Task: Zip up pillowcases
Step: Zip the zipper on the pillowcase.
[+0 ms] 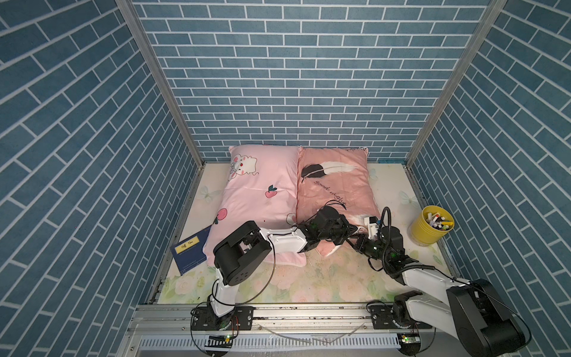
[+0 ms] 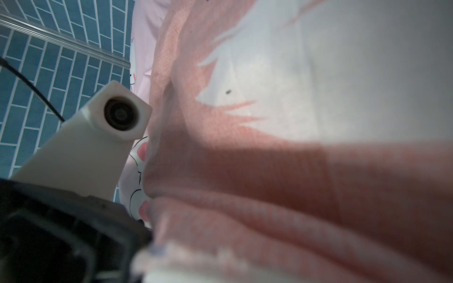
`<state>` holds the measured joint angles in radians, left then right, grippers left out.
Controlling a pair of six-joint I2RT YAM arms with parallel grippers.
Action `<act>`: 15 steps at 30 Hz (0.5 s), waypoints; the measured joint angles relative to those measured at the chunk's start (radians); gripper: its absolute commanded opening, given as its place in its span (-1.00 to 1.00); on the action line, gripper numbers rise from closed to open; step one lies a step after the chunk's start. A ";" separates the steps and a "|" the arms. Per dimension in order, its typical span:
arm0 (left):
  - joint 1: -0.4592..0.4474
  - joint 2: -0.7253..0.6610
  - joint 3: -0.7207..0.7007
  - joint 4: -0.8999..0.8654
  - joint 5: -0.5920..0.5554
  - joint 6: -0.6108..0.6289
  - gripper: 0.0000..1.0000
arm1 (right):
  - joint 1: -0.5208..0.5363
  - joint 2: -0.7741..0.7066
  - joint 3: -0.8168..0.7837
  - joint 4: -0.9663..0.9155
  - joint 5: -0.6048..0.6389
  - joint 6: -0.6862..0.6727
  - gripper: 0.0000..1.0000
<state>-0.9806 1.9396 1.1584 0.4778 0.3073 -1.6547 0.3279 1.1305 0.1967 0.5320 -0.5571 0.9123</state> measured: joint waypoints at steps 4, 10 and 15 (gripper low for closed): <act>0.000 0.000 0.022 -0.010 0.000 -0.003 -1.00 | 0.008 -0.051 -0.021 -0.005 0.015 0.002 -1.00; -0.002 0.030 0.068 -0.056 0.002 -0.006 -1.00 | 0.049 -0.098 -0.041 -0.005 0.064 0.010 -1.00; -0.003 0.036 0.072 -0.061 0.004 -0.012 -1.00 | 0.061 -0.189 -0.047 -0.097 0.093 0.016 -1.00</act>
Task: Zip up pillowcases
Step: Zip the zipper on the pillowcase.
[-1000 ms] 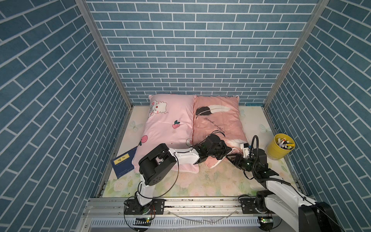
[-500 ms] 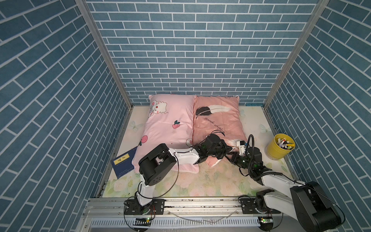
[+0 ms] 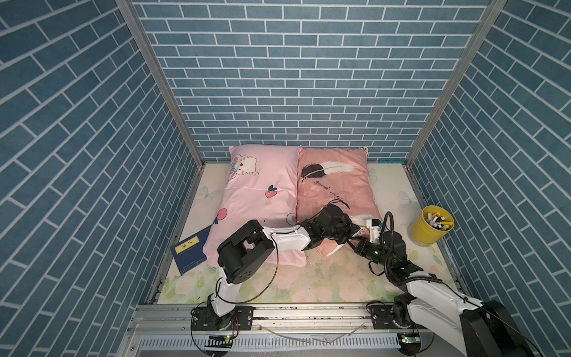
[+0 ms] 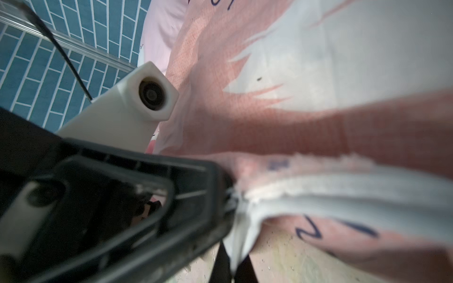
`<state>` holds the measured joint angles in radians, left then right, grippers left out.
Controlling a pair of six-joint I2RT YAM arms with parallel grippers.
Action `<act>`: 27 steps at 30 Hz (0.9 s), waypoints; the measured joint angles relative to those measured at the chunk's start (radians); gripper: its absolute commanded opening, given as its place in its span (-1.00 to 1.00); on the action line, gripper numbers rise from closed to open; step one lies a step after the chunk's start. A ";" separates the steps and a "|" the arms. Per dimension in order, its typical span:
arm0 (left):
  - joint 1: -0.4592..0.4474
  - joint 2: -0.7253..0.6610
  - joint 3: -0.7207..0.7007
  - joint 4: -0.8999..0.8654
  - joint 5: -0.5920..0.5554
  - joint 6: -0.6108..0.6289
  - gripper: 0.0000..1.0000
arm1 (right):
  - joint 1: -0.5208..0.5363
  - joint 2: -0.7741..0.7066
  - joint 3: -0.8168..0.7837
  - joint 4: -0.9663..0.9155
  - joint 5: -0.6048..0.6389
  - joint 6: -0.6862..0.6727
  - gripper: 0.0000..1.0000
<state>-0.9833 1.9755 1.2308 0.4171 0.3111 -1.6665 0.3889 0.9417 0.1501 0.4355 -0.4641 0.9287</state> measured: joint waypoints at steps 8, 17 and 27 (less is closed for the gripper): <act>-0.008 0.034 0.063 -0.025 0.017 -0.002 -1.00 | 0.012 -0.102 -0.010 -0.124 0.036 0.008 -1.00; -0.005 0.002 -0.035 0.022 -0.001 0.011 -1.00 | 0.019 -0.252 0.117 -0.582 0.068 -0.066 -0.24; -0.013 -0.031 -0.169 0.024 -0.036 0.067 -1.00 | -0.065 -0.404 0.197 -0.883 0.081 -0.047 -0.08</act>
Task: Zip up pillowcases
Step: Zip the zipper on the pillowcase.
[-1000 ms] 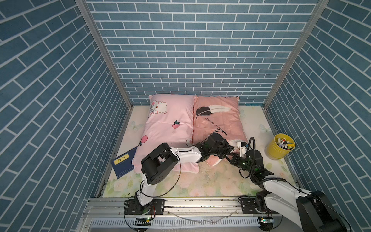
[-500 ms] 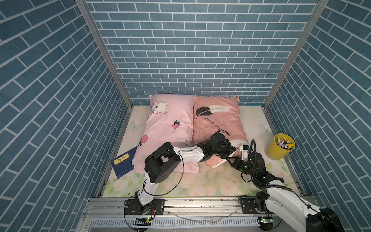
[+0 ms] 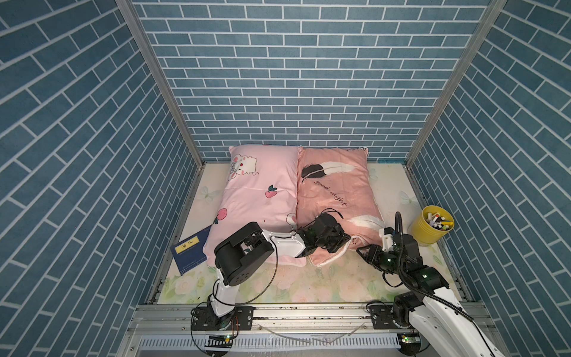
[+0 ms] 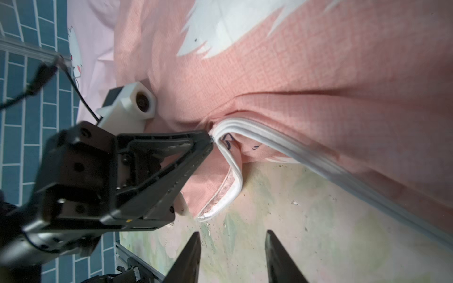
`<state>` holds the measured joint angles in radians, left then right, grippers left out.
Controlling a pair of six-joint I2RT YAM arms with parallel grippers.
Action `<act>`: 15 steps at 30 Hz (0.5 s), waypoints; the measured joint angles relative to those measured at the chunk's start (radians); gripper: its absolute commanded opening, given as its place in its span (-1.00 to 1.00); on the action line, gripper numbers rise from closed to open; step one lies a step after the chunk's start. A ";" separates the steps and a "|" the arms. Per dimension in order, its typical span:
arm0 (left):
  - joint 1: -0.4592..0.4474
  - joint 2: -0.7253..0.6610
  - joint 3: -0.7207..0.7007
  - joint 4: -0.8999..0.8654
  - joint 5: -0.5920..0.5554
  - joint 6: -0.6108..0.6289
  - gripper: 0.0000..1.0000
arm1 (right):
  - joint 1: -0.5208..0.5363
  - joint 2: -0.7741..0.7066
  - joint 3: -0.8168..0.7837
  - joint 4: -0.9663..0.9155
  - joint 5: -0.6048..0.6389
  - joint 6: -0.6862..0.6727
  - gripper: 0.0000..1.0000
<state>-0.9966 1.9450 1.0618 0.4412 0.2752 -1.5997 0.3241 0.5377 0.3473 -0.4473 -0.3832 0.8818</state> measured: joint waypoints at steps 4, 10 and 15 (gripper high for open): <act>-0.027 0.000 -0.014 0.003 -0.015 0.002 -1.00 | -0.008 -0.015 -0.047 0.094 0.012 0.094 -0.05; -0.070 0.000 -0.030 0.014 -0.021 -0.010 -1.00 | -0.008 0.088 -0.082 0.224 0.044 0.168 -0.05; -0.077 0.000 -0.030 0.013 -0.021 -0.012 -1.00 | -0.011 0.161 -0.083 0.308 0.059 0.180 -0.07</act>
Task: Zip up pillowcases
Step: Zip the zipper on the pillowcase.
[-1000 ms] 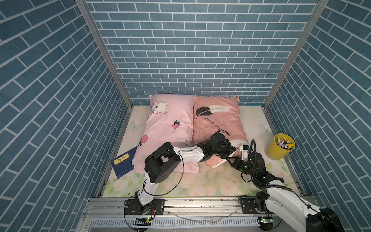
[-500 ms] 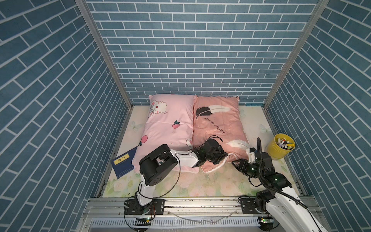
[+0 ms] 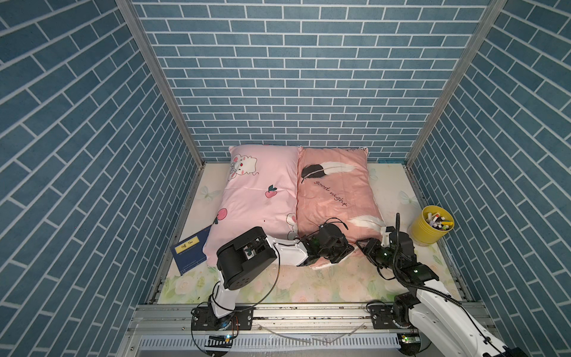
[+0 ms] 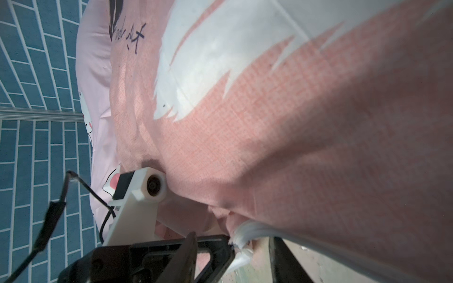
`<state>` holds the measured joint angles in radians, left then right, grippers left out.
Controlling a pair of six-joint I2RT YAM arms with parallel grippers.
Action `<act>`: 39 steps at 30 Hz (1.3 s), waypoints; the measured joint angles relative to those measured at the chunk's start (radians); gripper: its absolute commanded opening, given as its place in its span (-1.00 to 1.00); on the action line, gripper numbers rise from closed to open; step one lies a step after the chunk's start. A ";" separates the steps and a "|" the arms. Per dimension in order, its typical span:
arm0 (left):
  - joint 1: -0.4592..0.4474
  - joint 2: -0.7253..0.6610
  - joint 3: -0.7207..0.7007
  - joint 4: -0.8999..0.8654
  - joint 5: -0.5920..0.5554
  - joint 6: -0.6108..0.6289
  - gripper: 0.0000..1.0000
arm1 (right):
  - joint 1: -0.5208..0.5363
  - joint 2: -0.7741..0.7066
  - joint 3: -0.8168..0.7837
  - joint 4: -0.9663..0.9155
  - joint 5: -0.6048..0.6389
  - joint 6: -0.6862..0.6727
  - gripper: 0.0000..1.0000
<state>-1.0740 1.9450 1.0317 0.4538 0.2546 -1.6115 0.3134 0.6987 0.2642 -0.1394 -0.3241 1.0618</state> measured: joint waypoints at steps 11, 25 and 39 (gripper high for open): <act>-0.004 -0.003 0.000 -0.029 0.002 0.021 -1.00 | 0.000 0.115 -0.002 0.057 0.014 0.009 -1.00; 0.000 -0.151 -0.006 -0.293 0.027 0.264 -1.00 | -0.013 0.111 0.121 -0.137 0.019 -0.124 -1.00; 0.000 -0.282 -0.090 -0.507 0.005 0.486 -1.00 | -0.052 0.181 0.193 -0.261 -0.080 -0.225 -1.00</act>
<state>-1.0740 1.6634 0.9421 -0.0532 0.2596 -1.1255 0.2611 0.8795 0.4576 -0.4000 -0.4038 0.8371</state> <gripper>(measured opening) 0.044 0.050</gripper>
